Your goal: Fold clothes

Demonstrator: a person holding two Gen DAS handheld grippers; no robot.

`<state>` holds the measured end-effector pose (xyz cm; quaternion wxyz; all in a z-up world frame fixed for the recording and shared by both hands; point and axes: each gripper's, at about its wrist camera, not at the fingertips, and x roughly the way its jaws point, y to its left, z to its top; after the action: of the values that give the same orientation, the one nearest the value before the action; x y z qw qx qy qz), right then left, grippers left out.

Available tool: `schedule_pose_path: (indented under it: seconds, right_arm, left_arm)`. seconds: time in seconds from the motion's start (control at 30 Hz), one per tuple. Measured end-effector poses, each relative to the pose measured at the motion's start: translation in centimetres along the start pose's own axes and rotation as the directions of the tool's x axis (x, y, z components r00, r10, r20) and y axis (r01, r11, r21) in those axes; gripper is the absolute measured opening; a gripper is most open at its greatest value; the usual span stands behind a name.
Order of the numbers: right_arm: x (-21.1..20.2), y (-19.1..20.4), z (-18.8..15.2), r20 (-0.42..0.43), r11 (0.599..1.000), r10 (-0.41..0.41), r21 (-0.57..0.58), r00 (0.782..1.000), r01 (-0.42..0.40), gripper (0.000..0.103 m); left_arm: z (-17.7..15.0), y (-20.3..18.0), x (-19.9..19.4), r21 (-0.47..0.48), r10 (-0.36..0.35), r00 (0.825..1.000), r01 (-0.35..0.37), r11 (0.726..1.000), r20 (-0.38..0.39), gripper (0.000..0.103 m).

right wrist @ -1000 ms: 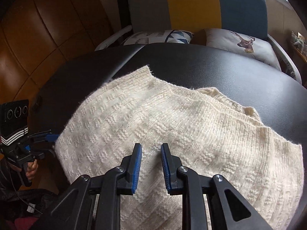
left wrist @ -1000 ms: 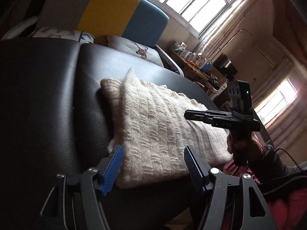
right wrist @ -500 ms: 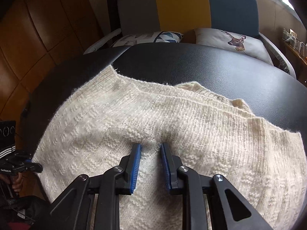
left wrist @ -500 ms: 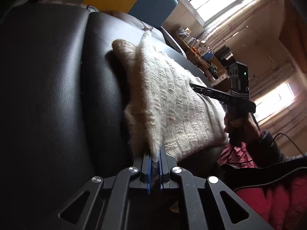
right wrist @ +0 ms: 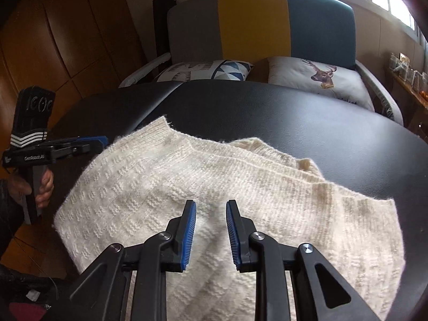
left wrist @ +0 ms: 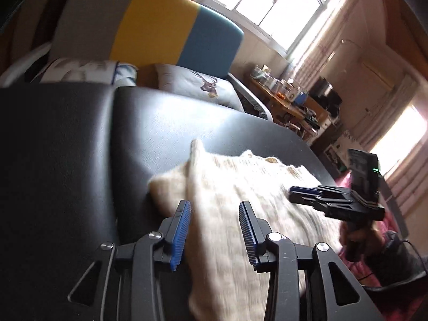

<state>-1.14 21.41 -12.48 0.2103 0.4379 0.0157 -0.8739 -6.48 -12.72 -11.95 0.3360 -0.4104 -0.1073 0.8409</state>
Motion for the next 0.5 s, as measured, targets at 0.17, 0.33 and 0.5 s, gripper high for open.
schedule_pose_path:
  seconds: [0.17, 0.33, 0.5]
  right_arm:
    - [-0.4, -2.4, -0.2, -0.011, 0.994, -0.108, 0.001, 0.994, 0.108, 0.026]
    - [1.5, -6.3, -1.6, -0.076, 0.974, -0.188, 0.113, 0.979, 0.195, 0.027]
    - [2.0, -6.9, -1.9, -0.033, 0.971, -0.161, 0.173, 0.986, 0.165, 0.027]
  left_arm:
    - [3.0, 0.7, 5.3, 0.069, 0.058, 0.992, -0.050, 0.996, -0.116, 0.040]
    - [3.3, 1.8, 5.7, 0.049, 0.195, 0.975, -0.190, 0.980, -0.109, 0.005]
    - [1.7, 2.8, 5.0, 0.009, 0.247, 0.963, -0.248, 0.969, -0.105, 0.006]
